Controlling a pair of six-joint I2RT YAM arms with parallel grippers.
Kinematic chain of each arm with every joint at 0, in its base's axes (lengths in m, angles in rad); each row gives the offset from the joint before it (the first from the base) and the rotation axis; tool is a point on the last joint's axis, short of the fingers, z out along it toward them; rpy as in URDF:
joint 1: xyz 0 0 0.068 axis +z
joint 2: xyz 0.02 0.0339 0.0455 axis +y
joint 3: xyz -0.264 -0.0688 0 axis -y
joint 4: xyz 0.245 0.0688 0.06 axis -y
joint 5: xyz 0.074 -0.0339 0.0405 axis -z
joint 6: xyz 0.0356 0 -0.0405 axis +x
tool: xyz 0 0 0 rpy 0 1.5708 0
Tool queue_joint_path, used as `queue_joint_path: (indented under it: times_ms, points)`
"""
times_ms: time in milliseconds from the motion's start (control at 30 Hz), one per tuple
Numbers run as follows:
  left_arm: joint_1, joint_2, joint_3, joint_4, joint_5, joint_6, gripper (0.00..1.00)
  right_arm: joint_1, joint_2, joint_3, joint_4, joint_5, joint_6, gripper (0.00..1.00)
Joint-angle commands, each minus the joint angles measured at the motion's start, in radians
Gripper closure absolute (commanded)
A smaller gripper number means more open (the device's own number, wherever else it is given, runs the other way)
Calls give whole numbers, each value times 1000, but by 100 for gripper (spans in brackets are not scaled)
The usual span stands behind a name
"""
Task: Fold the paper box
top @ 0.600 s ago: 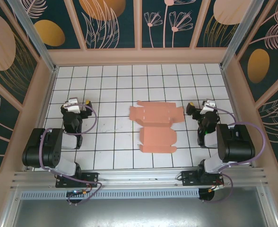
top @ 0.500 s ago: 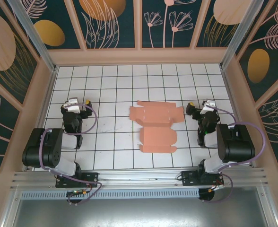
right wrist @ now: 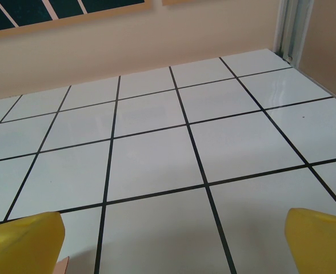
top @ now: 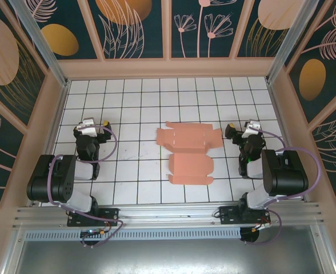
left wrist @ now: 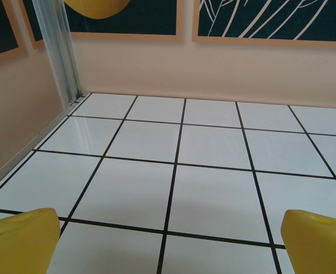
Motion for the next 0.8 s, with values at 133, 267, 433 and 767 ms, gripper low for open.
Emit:
queue_joint_path:
  times_ms: [133,267,433,767]
  points:
    - [5,-1,-5,41,-16,-20,1,4,6,20,44,5,-13,1]
    - [5,-2,-7,45,-16,-18,1,4,6,22,45,5,-13,1]
    - [4,-13,-5,35,-8,-14,1,5,6,19,45,5,-13,1]
    - [-72,-253,76,-287,-29,39,1,39,-179,89,-235,25,-35,1]
